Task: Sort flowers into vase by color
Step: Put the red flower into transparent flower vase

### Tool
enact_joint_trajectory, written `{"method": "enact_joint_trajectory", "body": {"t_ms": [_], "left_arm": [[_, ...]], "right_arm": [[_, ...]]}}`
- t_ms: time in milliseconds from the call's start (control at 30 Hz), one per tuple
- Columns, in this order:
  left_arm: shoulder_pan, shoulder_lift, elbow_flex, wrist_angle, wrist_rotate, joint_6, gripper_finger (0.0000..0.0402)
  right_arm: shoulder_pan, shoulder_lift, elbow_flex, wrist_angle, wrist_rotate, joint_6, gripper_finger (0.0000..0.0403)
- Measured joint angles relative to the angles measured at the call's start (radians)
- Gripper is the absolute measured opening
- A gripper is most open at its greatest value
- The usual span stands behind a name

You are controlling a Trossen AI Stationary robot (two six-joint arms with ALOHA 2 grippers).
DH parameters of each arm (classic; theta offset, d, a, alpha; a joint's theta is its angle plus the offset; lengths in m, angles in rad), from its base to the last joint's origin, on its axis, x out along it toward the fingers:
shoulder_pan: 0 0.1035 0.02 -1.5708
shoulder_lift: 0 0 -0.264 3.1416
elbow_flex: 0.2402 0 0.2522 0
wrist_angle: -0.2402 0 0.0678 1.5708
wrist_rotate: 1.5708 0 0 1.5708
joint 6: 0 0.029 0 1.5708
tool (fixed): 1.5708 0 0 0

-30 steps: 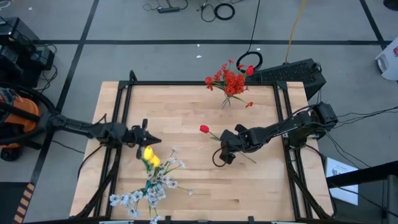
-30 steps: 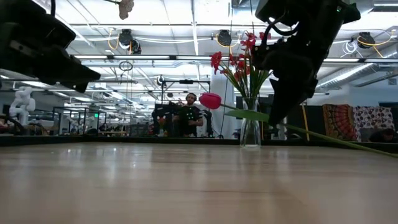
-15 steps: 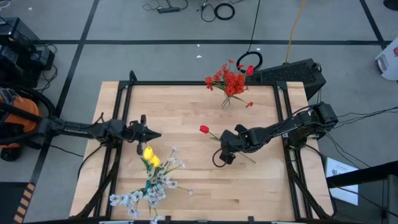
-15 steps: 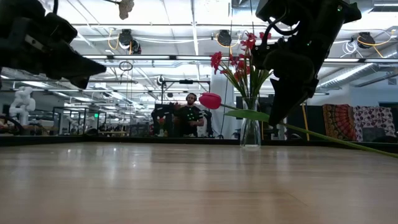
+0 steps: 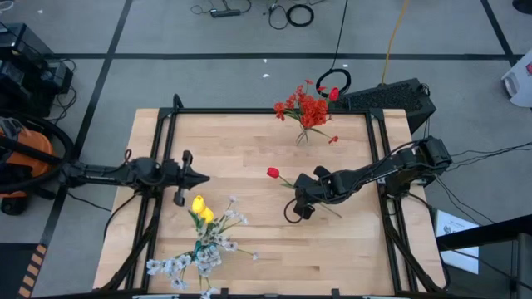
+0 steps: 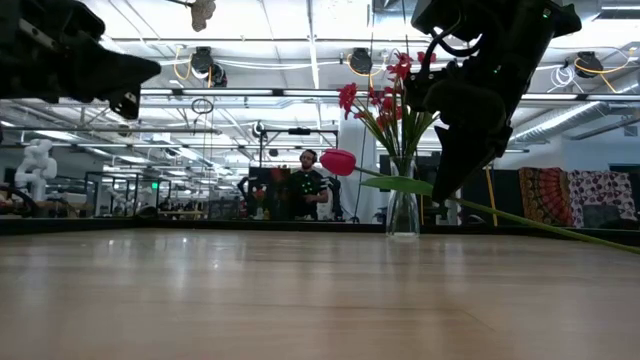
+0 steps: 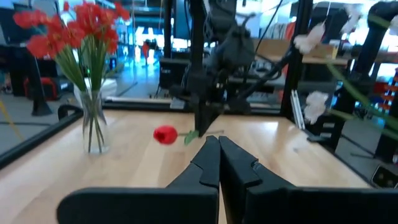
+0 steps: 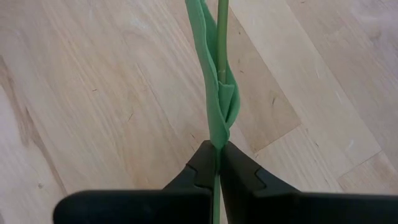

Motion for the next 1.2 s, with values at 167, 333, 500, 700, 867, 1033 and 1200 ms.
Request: {"method": "enact_joint_trajectory", "body": {"t_ms": [167,333,500,700,867,1033,1200], "left_arm": [[0.000,-0.060,0.000,0.000,0.002,0.004,0.0000],[0.002,-0.103,0.000,-0.032,0.001,0.006,0.0000],[0.002,-0.114,0.000,-0.088,-0.002,-0.002,0.0000],[0.002,-0.114,0.000,-0.139,-0.023,-0.001,0.0002],[0.002,-0.109,0.000,-0.142,-0.023,-0.001,0.0013],[0.002,-0.109,-0.001,-0.142,-0.023,-0.001,0.0016],[0.002,-0.109,-0.001,-0.142,-0.024,-0.002,0.0017]], "right_arm": [[0.000,0.000,0.000,0.000,0.000,0.000,0.0004],[0.000,0.000,0.000,0.001,0.000,0.000,0.0004],[0.000,0.000,0.000,0.027,0.001,0.000,0.0004],[0.000,0.000,0.000,0.082,0.025,-0.024,0.0004],[0.000,0.000,0.000,0.101,0.055,-0.027,0.0004],[-0.002,-0.004,0.000,0.193,0.110,-0.081,0.0004],[-0.002,-0.054,0.000,0.297,0.315,-0.150,0.0004]]}}
